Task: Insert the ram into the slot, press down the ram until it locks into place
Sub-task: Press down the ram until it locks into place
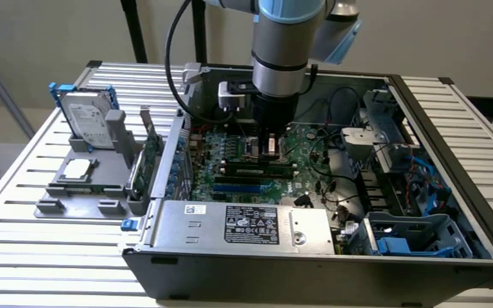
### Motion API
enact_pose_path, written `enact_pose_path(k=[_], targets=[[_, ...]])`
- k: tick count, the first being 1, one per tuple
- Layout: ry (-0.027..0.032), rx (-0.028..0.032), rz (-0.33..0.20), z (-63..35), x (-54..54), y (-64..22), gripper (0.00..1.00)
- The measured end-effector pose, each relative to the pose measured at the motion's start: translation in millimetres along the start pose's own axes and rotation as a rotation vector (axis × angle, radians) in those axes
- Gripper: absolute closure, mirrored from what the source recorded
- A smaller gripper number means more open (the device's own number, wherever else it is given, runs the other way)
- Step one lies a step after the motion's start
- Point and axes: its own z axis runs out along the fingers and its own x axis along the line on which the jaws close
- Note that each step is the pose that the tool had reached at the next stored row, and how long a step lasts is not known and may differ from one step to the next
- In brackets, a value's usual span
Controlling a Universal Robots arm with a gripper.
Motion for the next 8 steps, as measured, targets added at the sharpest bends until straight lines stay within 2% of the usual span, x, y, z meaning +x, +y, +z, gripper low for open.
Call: enact_pose_path(k=[4, 5, 8], targets=[[-0.0010, 0.0001, 0.000, 2.7, -0.1, 0.0, 0.89], [-0.0028, 0.0006, 0.000, -0.1, -0.4, 0.0, 0.89], [-0.0014, -0.0002, 0.000, -14.0, 0.1, -0.5, 0.89]])
